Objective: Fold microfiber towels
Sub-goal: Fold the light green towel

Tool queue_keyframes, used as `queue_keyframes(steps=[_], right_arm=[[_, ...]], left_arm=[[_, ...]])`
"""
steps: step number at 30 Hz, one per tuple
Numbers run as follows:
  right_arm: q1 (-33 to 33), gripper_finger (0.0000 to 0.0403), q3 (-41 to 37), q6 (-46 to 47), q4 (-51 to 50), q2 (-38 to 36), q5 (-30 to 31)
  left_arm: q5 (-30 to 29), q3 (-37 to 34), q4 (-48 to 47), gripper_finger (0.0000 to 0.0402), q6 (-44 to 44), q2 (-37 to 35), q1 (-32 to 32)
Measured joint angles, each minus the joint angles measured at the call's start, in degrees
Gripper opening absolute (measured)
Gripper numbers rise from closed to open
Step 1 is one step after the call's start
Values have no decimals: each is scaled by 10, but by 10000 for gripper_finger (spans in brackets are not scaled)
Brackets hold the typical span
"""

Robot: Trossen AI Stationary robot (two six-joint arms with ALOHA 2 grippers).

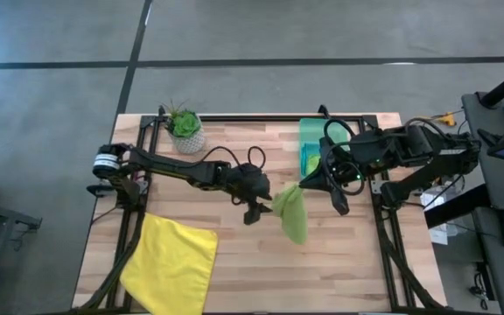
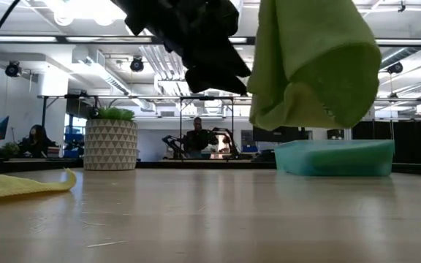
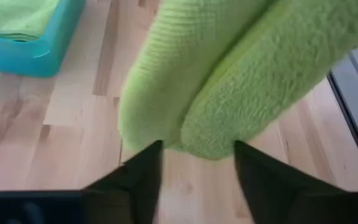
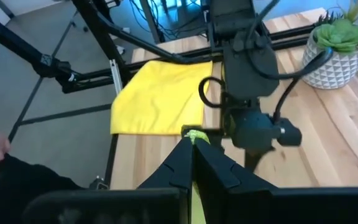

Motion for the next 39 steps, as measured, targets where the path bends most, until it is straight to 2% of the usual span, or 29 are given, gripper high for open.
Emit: queue_keyframes(steps=[5, 6, 15, 20, 24, 28, 31, 34, 39], right_arm=[[0, 9, 0, -1, -26, -6, 3], [0, 9, -1, -2, -29, -6, 3], [0, 9, -2, -4, -29, -8, 9], [0, 9, -2, -4, -28, -8, 8], [0, 9, -2, -4, -28, -8, 3], [0, 9, -2, -4, -27, -8, 2], [0, 9, -2, -4, -25, -8, 2], [0, 9, -2, -7, -25, -8, 2], [0, 9, -2, -9, -25, -8, 2]], left_arm=[[3, 0, -48, 29, 1, -10, -2], [3, 0, -49, 16, 1, -15, -2], [6, 1, -6, 5, 9, -29, -2], [9, 0, 33, 55, 32, -25, 0], [-13, 0, 47, 130, 27, -25, 6], [-4, -2, 48, 204, 16, -18, 14], [63, -4, 66, 243, -12, 4, 17], [146, -4, 104, 262, -53, 34, 16], [188, 3, 141, 266, -103, 77, 16]])
